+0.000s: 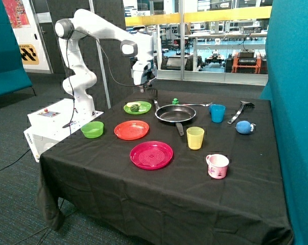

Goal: Cook the vegetables

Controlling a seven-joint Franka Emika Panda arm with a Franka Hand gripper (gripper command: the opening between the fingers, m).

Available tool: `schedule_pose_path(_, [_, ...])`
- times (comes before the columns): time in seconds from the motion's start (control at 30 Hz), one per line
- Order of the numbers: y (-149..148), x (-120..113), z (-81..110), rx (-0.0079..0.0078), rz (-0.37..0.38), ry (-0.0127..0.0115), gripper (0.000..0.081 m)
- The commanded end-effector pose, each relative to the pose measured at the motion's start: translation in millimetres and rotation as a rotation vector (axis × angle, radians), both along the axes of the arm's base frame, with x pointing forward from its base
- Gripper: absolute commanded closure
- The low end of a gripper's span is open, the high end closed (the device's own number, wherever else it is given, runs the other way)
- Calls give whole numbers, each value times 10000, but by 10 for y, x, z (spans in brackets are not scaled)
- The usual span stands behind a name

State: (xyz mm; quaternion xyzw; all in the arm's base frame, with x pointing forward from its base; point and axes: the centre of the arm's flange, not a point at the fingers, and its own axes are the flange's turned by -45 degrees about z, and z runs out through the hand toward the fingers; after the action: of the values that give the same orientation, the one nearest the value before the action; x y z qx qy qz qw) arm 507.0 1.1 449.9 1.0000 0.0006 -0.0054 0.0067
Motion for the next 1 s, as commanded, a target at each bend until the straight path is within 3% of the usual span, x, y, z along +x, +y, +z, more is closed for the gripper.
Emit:
schedule_pose_path(0.0, [-11, -70, 1, 132, -324, -110, 0])
schedule_pose_path(0.07, [0, -102, -16, 133, -102, -109, 0])
schedule_pose_path(0.1, [2, -112, -20, 133, -107, -109, 106])
schedule_pose_path(0.13, [5, -120, -24, 132, -199, -109, 316])
schedule_pose_path(0.17, [8, -128, -26, 133, -97, -109, 421])
schedule_pose_path(0.23, [19, -141, -26, 133, -117, -109, 500])
schedule_pose_path(0.77, [295, -392, 51, 130, -519, -111, 528])
schedule_pose_path(0.97, [309, -420, 4, 134, 93, -107, 529])
